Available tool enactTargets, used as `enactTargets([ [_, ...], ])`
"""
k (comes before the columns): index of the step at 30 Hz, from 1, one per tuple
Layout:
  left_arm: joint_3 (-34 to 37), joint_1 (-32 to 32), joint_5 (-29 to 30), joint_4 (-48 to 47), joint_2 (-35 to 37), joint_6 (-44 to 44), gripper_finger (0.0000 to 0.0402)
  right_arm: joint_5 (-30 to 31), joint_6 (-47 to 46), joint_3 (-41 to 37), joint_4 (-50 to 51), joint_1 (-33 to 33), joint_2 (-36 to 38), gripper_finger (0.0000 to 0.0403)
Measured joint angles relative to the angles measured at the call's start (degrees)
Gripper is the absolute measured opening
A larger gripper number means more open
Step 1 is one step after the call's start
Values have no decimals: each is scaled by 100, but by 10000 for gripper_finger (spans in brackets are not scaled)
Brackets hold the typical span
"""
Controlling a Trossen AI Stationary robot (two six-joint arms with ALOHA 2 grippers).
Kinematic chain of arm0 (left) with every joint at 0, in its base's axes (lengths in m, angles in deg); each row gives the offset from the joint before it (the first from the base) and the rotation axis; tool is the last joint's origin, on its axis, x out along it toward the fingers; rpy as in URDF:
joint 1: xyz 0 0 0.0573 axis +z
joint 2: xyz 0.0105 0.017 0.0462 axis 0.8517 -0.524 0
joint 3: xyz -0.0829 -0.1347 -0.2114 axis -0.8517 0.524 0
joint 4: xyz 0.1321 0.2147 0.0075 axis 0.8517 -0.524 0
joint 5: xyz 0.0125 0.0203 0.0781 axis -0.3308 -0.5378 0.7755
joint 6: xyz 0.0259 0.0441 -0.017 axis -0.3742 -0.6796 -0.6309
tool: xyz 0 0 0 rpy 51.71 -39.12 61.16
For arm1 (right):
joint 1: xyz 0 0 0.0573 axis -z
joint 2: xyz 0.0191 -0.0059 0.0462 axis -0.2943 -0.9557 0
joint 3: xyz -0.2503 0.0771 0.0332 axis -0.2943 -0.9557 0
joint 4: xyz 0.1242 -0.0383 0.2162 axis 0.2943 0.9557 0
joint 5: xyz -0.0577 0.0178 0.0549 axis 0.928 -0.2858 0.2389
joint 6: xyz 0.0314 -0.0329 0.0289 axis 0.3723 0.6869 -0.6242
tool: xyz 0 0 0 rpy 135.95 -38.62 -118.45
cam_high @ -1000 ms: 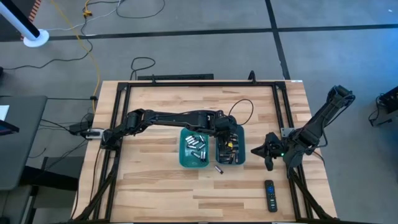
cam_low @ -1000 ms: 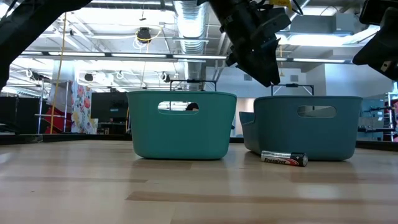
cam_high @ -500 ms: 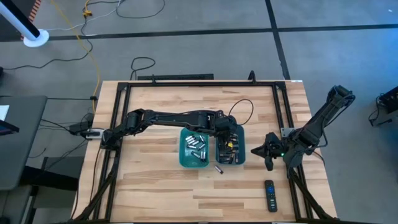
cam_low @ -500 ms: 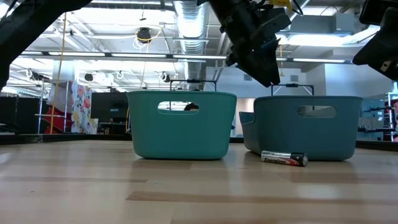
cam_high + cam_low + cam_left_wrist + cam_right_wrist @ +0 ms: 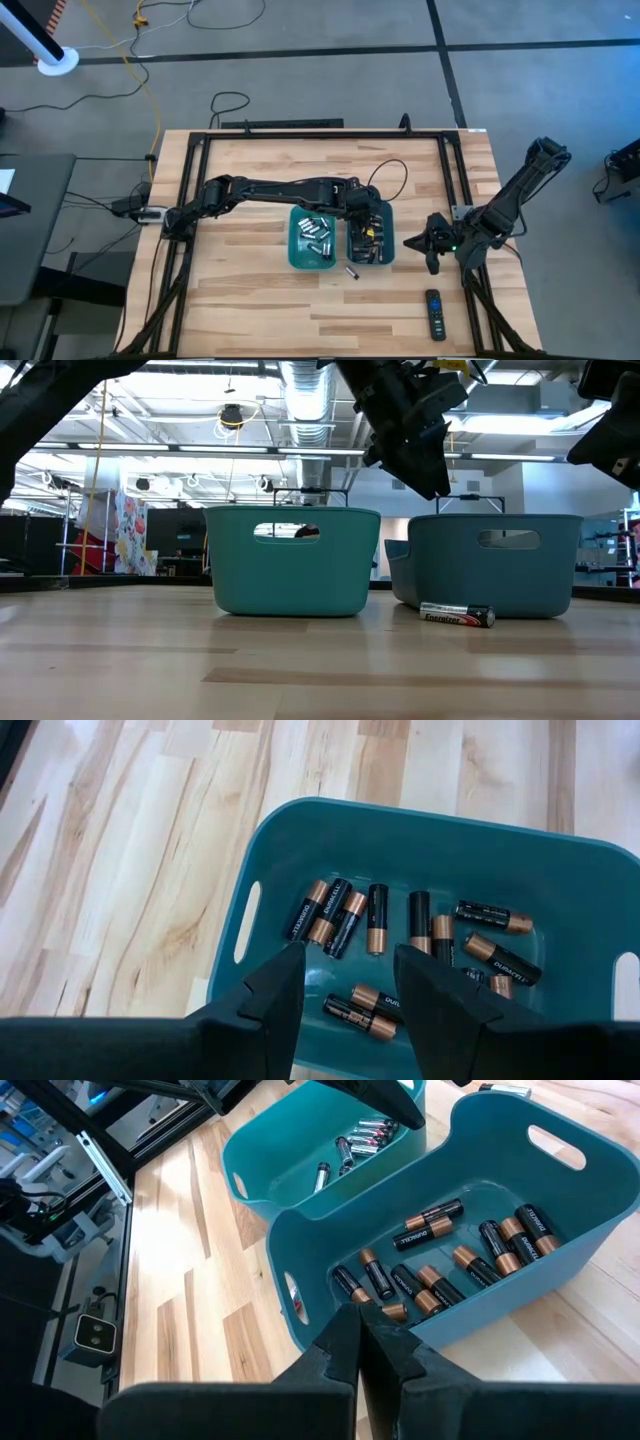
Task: Sort batteries
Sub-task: Put the silver battery into the green bin
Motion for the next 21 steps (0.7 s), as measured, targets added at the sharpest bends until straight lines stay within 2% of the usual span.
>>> enactTargets([
  [14, -25, 14, 83, -34, -2, -279, 151, 2, 0, 0, 2, 2, 0, 28],
  [21, -747, 308, 803, -1228, 0, -516, 151, 2, 0, 0, -1, 2, 2, 28],
])
